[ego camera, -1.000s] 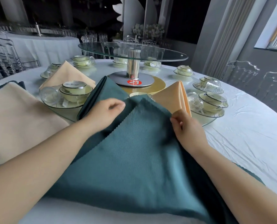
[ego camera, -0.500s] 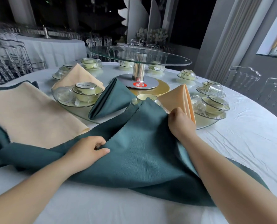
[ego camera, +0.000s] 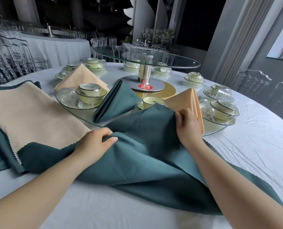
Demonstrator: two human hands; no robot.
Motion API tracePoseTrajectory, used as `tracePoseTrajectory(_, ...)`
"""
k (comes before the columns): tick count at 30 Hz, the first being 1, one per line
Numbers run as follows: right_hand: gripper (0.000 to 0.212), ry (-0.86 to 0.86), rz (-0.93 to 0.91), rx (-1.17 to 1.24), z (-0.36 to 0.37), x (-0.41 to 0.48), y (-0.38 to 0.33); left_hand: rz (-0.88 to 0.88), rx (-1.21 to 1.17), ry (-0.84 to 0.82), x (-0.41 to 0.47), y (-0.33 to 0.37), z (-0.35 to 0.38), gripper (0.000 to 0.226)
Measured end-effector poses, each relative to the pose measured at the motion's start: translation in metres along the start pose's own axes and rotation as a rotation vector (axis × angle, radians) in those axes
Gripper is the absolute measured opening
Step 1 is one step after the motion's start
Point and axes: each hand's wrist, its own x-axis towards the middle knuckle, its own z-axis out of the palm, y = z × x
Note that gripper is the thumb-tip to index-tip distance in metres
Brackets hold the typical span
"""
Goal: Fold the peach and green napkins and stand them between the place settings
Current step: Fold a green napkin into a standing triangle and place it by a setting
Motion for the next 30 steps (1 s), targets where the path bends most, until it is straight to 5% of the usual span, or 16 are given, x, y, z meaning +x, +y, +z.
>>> tracePoseTrajectory(7, 0.024, 0.012, 0.072, -0.056, -0.030, 0.026, -0.015, -0.029, -0.325, -0.011, 0.010, 0.005, -0.023, 0.020)
tracePoseTrajectory(9, 0.025, -0.020, 0.085, -0.096, -0.033, 0.037, -0.018, -0.079, -0.500, -0.226, 0.009, 0.001, -0.039, 0.019)
tracePoseTrajectory(10, 0.026, -0.034, 0.094, -0.104, -0.034, 0.042, -0.020, -0.098, -0.541, -0.374, 0.007, -0.004, -0.048, 0.035)
tracePoseTrajectory(13, 0.028, -0.062, 0.107, -0.131, -0.036, 0.052, -0.023, -0.123, -0.391, -0.710, -0.002, -0.028, -0.071, 0.086)
tracePoseTrajectory(15, 0.029, -0.069, 0.102, -0.145, -0.034, 0.056, -0.023, -0.133, -0.304, -0.813, -0.010, -0.043, -0.081, 0.085)
tracePoseTrajectory(23, 0.027, -0.056, 0.049, -0.145, -0.023, 0.069, -0.028, -0.188, -0.482, -0.510, -0.010, -0.053, -0.117, 0.097)
tracePoseTrajectory(27, 0.025, -0.103, 0.031, -0.180, -0.009, 0.075, -0.026, -0.297, 0.108, -0.315, -0.001, -0.050, -0.122, 0.061)
tracePoseTrajectory(30, 0.026, -0.129, 0.053, -0.194, 0.001, 0.075, -0.024, -0.089, 0.516, 0.059, -0.006, -0.040, -0.094, 0.035)
